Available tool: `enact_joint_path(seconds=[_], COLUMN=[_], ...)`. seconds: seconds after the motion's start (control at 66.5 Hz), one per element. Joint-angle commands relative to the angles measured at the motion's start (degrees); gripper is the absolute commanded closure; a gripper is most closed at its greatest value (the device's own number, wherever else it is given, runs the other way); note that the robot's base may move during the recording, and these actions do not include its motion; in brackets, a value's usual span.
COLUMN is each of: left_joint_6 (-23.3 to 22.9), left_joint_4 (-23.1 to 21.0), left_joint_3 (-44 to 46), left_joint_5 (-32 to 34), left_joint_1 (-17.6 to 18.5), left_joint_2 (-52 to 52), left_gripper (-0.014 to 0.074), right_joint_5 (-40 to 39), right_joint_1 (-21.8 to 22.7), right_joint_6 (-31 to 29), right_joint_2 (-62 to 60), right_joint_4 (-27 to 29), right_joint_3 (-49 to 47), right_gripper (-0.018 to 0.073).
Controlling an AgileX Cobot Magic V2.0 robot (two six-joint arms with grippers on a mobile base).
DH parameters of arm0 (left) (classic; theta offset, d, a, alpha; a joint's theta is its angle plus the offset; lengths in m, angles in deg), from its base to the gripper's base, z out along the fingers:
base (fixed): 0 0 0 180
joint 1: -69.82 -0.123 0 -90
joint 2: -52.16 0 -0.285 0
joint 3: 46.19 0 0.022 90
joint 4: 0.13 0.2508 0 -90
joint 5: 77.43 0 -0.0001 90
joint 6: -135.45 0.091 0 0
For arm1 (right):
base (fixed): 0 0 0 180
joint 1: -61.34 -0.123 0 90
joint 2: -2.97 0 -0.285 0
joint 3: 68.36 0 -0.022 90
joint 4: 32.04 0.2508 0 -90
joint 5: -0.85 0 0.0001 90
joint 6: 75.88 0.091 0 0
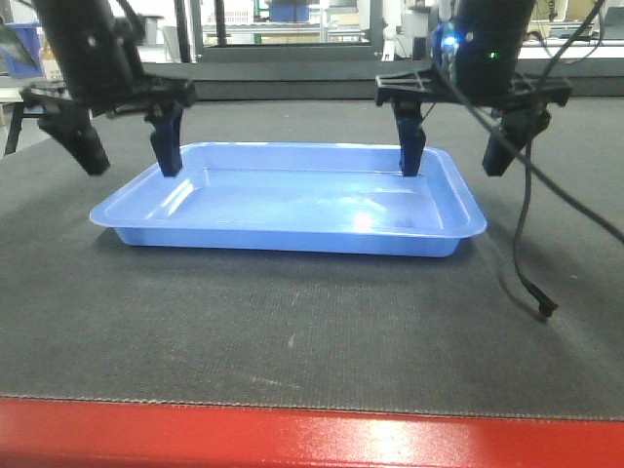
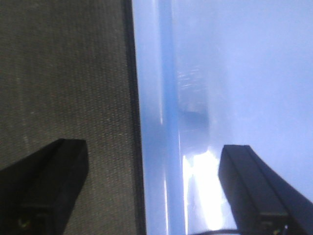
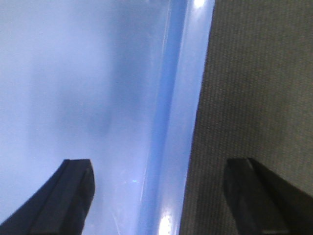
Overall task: Grab blue tray and place on right shelf
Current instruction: 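Close both grippers on opposite rims of the blue tray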
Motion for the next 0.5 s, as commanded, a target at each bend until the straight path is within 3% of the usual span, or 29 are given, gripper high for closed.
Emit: enact_joint_path(seconds=[0.0,0.331,0.481], left_joint_6=[-0.6,-0.6,-0.6], left_joint_4=[-1.0,-2.7,-2.7], left_joint_3=[2.0,2.0,2.0], left_joint_5=[1.8,1.7,1.7], left_joint_1=[0.2,0.2,0.2], left_joint_2=[2.3,0.4,0.3], left_gripper=[0.0143,0.0143,0.0177], right_joint_5=[-2.0,-2.1,-1.6], right_joint_1=[0.5,0.5,0.4], right_joint_6=[0.2,0.2,0.2], right_joint_2=[-2.3,-1.1,-1.0], right_joint_4=[-0.7,-0.7,-0.7], right_joint_3=[-2.1,-2.1,-2.1], right_gripper=[-0.0073,-0.004,0.0158])
